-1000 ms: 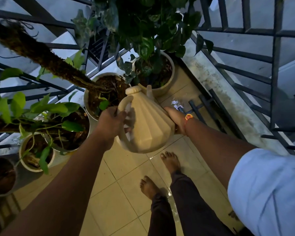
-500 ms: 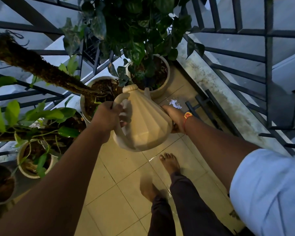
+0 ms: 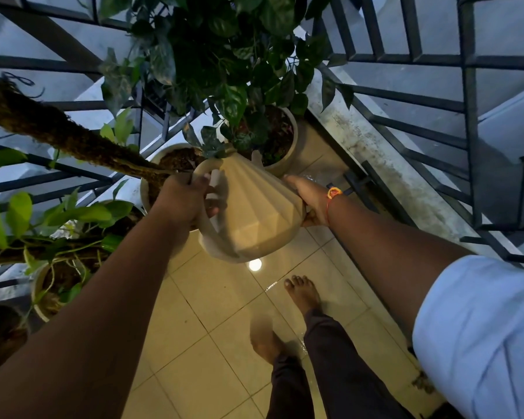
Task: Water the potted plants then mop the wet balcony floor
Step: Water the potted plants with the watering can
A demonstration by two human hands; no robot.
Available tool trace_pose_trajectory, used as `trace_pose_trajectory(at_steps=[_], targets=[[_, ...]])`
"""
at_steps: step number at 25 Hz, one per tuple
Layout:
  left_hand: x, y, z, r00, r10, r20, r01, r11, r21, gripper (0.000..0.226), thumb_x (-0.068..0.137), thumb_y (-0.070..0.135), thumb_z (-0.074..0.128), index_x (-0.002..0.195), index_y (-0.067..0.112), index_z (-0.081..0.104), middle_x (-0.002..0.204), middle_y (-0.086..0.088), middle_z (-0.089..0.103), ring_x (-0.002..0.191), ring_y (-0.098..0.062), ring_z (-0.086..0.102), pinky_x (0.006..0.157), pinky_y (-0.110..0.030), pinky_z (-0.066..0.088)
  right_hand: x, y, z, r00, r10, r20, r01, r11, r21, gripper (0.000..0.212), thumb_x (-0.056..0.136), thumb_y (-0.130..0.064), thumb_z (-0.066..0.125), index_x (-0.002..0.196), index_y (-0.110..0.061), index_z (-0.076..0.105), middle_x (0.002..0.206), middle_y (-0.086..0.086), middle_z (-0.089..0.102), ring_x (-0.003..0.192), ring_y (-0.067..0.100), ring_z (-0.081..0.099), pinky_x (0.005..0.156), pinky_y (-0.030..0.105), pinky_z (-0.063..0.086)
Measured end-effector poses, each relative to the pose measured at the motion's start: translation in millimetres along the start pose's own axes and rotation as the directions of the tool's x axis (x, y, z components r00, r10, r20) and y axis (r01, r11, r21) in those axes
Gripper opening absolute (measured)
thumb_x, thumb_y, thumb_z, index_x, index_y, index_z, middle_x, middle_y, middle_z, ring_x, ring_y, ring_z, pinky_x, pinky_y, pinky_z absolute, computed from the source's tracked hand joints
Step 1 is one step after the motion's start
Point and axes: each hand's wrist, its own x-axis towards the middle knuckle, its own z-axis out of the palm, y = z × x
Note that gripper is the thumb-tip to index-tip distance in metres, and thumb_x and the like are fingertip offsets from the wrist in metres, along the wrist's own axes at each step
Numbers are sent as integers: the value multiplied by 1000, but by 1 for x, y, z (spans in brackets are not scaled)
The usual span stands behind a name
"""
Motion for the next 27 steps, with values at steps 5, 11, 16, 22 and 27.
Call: trace_pose_trajectory(at_steps=[5, 11, 16, 22, 27], targets=[[6, 5, 4, 1000, -19, -7, 19, 1000, -12, 17, 107, 29, 57, 105, 14, 65, 104, -13, 74, 56, -17, 75, 49, -25, 56, 0, -8, -6, 1000, -6, -16, 6, 1000, -19, 53, 89, -70, 51, 105, -23, 69, 90, 4, 74, 87, 23, 70, 60, 32, 59], [14, 2, 4, 998, -58, 15, 58, 998, -24, 24, 106, 30, 58, 119, 10, 64, 110, -15, 74, 66, -23, 79, 52, -27, 57, 3, -10, -10, 1000, 14, -8, -14, 999, -45, 59, 86, -72, 50, 113, -23, 66, 108, 10, 74, 98, 27, 71, 75, 38, 63], [15, 0, 2, 998, -49, 26, 50, 998, -39, 24, 105, 29, 59, 118, 10, 64, 108, -15, 74, 69, -25, 79, 51, -27, 56, 2, -10, -8, 1000, 14, -21, -15, 998, -53, 56, 88, -72, 48, 110, -23, 65, 106, 10, 73, 99, 28, 71, 83, 42, 62], [13, 0, 3, 999, -51, 7, 51, 997, -56, 17, 106, 27, 58, 109, 12, 64, 100, -12, 73, 63, -22, 78, 49, -25, 56, -1, -11, -6, 1000, -8, -27, 7, 999, -41, 49, 90, -70, 47, 103, -25, 65, 100, 9, 75, 92, 25, 72, 75, 39, 63], [5, -4, 2, 999, -36, 13, 37, 997, -72, 14, 106, 26, 57, 107, 14, 64, 101, -9, 73, 60, -16, 76, 49, -24, 56, 0, -9, -4, 999, 20, -31, -20, 1000, -7, 57, 89, -72, 47, 109, -21, 65, 98, 10, 76, 87, 25, 73, 67, 35, 62]])
